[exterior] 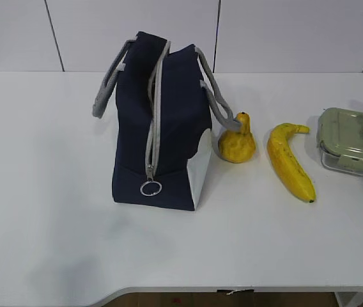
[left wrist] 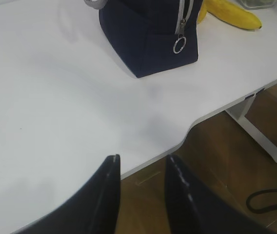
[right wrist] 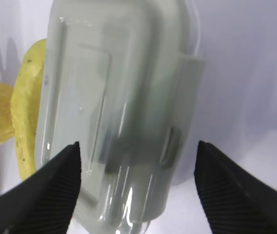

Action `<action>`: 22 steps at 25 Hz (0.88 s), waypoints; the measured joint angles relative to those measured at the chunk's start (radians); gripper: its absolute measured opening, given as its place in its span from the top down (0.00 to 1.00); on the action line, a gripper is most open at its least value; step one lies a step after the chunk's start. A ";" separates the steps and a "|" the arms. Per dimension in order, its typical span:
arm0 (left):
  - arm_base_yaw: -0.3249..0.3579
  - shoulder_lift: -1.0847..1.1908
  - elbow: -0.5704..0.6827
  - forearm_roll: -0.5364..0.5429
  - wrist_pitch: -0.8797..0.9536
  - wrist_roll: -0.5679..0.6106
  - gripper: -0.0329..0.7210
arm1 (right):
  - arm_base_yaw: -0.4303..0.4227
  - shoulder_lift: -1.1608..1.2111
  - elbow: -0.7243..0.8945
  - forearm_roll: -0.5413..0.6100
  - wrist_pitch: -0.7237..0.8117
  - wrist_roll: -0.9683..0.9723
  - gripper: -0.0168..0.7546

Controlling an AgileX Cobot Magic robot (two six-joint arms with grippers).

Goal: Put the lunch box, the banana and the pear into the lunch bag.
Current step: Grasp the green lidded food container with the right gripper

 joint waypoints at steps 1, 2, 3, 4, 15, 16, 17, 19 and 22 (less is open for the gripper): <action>0.000 0.000 0.000 0.000 0.000 0.000 0.64 | -0.002 0.000 0.000 0.002 0.000 -0.001 0.24; 0.000 0.000 0.000 0.000 0.000 0.000 0.64 | -0.002 0.000 0.000 0.002 0.000 -0.001 0.24; 0.000 0.000 0.000 0.000 0.000 0.000 0.64 | -0.004 0.000 0.000 0.002 -0.002 -0.002 0.24; 0.000 0.000 0.000 0.000 0.000 0.000 0.64 | -0.004 0.000 0.000 0.004 -0.005 -0.005 0.24; 0.000 0.000 0.000 0.000 0.000 0.000 0.64 | -0.004 0.037 -0.031 0.062 -0.017 -0.010 0.25; 0.000 0.000 0.000 0.000 0.000 0.000 0.64 | -0.004 0.037 -0.033 0.066 -0.022 -0.010 0.25; 0.000 0.000 0.000 0.000 0.000 0.000 0.64 | -0.004 0.037 -0.034 0.066 -0.024 -0.010 0.25; 0.000 0.000 0.000 0.000 0.000 0.000 0.64 | -0.004 0.037 -0.034 0.068 -0.024 -0.010 0.25; 0.000 0.000 0.000 0.000 0.000 0.000 0.64 | -0.004 0.047 -0.034 0.068 -0.024 -0.010 0.25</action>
